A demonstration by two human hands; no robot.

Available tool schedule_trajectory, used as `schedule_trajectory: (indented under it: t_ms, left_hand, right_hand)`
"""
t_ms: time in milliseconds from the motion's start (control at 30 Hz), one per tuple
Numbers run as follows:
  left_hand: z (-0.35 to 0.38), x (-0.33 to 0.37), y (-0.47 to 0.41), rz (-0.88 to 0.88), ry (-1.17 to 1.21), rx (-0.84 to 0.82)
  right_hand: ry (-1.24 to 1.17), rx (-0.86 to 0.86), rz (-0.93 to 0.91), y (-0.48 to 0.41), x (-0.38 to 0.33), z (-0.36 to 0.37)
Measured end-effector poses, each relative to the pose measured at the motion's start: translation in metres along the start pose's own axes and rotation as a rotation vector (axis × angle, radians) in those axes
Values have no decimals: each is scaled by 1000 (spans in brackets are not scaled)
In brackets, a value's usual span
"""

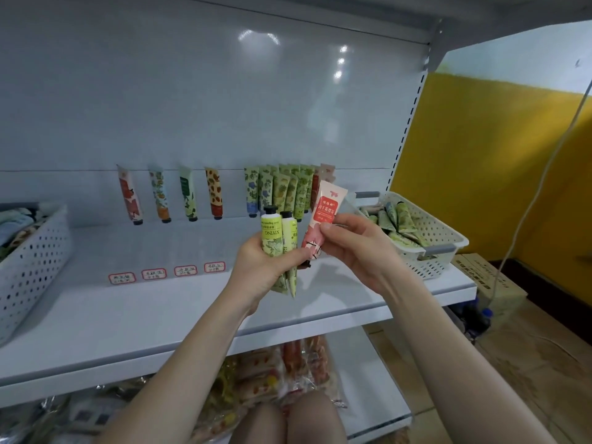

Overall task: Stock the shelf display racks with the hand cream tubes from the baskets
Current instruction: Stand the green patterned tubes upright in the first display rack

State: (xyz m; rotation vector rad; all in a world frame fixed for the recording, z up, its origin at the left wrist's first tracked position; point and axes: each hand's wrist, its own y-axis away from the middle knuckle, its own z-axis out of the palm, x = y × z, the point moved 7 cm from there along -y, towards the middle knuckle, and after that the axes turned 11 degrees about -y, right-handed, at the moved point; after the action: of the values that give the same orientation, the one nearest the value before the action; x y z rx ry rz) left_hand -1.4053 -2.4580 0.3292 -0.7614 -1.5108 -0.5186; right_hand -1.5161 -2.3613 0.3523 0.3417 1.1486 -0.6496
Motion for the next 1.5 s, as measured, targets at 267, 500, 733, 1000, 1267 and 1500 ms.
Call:
schedule_trajectory:
  t_ms: [267,500,733,1000,1267,1500]
  left_hand:
    - [-13,-36,-9,-130,48,86]
    - [-22,-47,-22,-150,67,128]
    - [-14,-58,-34,-195,114,99]
    - [-7,-69,-47,-212,89,75]
    - [-8,-78,-54,-220,87,84]
    - [-7,-84,-55,-237,91,85]
  right_hand:
    - [367,322,-90,-28,1,-48]
    - [727,498,-263,-71,-8,-77]
    - [853,526,-303,-125,-21,-86]
    - [969,475,-259,-166,-15,-91]
    - [1026,400,-211,-186,1,-93]
    - [1062,370,-215,-189,3,-92]
